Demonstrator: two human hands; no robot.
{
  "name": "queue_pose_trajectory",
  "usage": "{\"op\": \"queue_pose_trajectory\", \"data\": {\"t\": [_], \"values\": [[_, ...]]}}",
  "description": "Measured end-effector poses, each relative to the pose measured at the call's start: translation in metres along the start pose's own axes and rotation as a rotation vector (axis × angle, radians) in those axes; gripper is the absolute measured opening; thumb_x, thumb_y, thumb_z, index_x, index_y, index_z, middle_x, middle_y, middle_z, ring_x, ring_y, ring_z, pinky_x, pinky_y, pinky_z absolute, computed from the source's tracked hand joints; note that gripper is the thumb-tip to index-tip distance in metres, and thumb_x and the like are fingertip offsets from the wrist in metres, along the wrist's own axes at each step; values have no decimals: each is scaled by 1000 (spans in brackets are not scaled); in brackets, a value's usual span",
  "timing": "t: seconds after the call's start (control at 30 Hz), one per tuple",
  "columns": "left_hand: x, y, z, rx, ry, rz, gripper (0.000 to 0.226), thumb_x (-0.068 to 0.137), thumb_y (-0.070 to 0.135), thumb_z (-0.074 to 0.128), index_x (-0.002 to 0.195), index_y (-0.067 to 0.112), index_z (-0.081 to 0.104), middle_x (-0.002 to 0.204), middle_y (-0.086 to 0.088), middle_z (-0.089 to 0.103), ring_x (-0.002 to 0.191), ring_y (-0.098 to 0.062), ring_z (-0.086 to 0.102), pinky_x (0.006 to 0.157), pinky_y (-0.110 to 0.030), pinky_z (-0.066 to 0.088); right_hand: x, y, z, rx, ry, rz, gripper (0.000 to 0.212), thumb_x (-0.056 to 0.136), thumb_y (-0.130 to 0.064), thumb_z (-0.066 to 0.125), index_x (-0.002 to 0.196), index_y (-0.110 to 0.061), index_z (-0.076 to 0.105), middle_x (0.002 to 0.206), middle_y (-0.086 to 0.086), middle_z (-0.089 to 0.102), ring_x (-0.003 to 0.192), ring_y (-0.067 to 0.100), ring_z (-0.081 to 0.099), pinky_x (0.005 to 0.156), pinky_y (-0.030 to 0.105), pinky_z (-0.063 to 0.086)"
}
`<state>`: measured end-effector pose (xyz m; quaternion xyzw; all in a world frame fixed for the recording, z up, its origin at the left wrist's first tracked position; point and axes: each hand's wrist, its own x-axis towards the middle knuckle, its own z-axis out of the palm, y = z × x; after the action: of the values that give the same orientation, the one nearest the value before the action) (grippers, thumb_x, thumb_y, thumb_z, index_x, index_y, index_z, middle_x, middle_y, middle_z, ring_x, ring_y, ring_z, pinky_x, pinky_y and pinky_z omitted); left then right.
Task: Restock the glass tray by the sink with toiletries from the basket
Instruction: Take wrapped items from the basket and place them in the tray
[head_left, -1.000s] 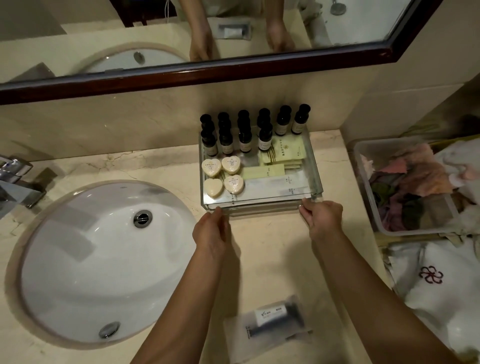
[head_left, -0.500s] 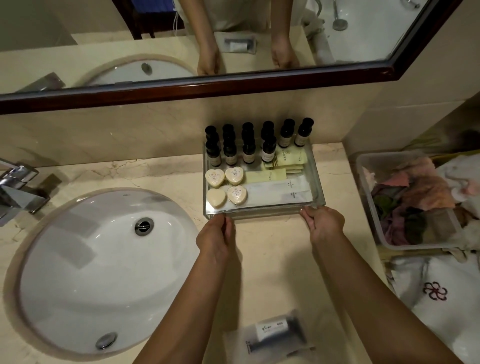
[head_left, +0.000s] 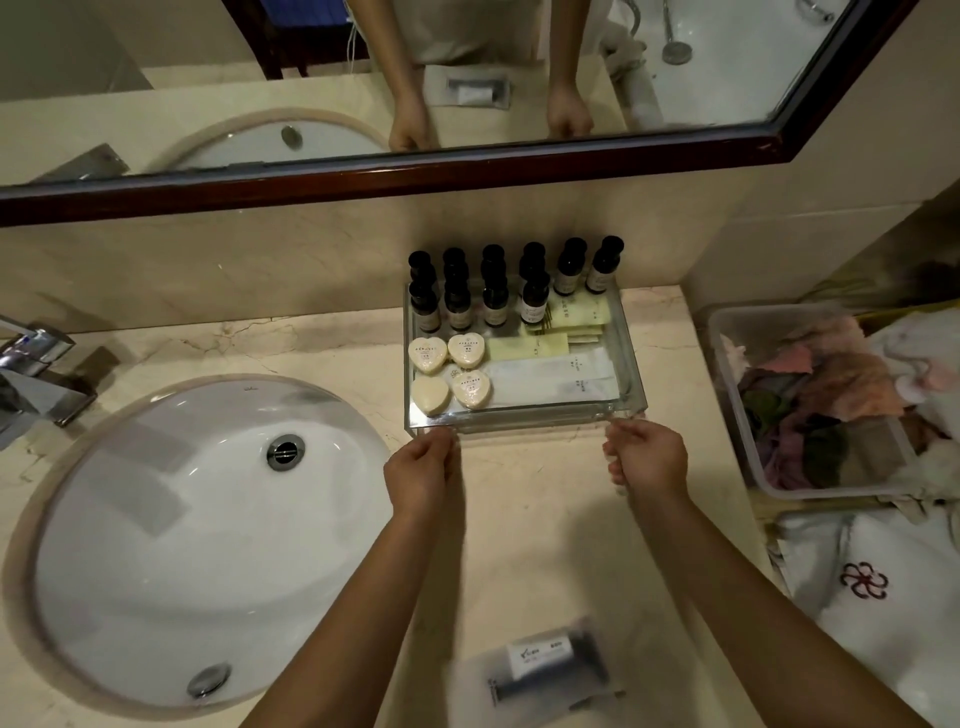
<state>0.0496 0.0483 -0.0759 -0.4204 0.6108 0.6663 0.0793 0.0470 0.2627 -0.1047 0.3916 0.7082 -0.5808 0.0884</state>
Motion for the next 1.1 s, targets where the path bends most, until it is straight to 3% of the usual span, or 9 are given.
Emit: {"op": "queue_pose_trajectory", "data": {"t": [0.13,0.23,0.37,0.53,0.63,0.7,0.8,0.93,1.1], "values": [[4,0,2,188,65,112,26,86,14,64,60,21,65,62,-2,60,70,-19,53,73,-31,45,-3,-8,4,-22,-16,-57,9,88,-22,62,81,-20,68,60,1,62,46,15,46,49,27,38],[6,0,6,249,125,135,27,86,15,62,60,18,64,61,-2,59,69,-20,52,70,-29,43,2,-10,8,-40,52,-83,22,87,-29,63,66,-25,67,57,-4,65,45,13,50,55,32,42],[7,-3,9,252,176,140,33,86,16,62,54,23,58,64,-6,59,69,-21,50,70,-30,43,1,-6,10,-24,77,-86,27,86,-33,63,60,-30,68,57,-5,66,45,14,50,58,34,43],[10,-4,8,262,156,133,30,85,15,61,56,13,60,59,-6,55,66,-21,47,65,-29,39,1,-8,11,26,76,-94,11,88,-29,63,83,-23,70,60,-3,63,46,14,46,56,30,39],[10,-3,3,230,113,128,29,87,18,62,58,14,62,62,-6,57,66,-20,49,68,-31,42,0,-5,6,17,73,-94,9,88,-32,63,84,-27,69,61,-2,63,46,14,46,56,31,39],[6,-2,-2,197,66,113,24,87,18,63,64,15,67,63,-4,59,65,-17,51,69,-29,44,-1,-1,1,18,65,-85,11,87,-33,63,85,-24,69,62,-1,64,47,14,46,53,29,39],[-2,-2,-14,137,-83,37,11,89,14,62,88,7,71,71,-3,62,66,-14,56,64,-21,49,-5,9,-13,1,18,-33,13,88,-30,63,92,-19,69,67,2,65,49,15,46,50,26,37],[-17,-7,-47,109,-185,-58,9,91,12,59,91,8,67,80,-7,66,69,-15,60,54,-14,51,-22,22,-40,13,-53,19,16,87,-24,65,95,-11,69,67,5,62,50,14,42,47,22,34],[-35,-16,-93,238,-199,-107,17,92,14,57,106,6,63,91,-7,66,80,-16,60,70,-23,47,-51,39,-75,-48,-125,61,17,87,-20,64,98,-7,68,67,5,60,42,9,41,38,16,33]]}}
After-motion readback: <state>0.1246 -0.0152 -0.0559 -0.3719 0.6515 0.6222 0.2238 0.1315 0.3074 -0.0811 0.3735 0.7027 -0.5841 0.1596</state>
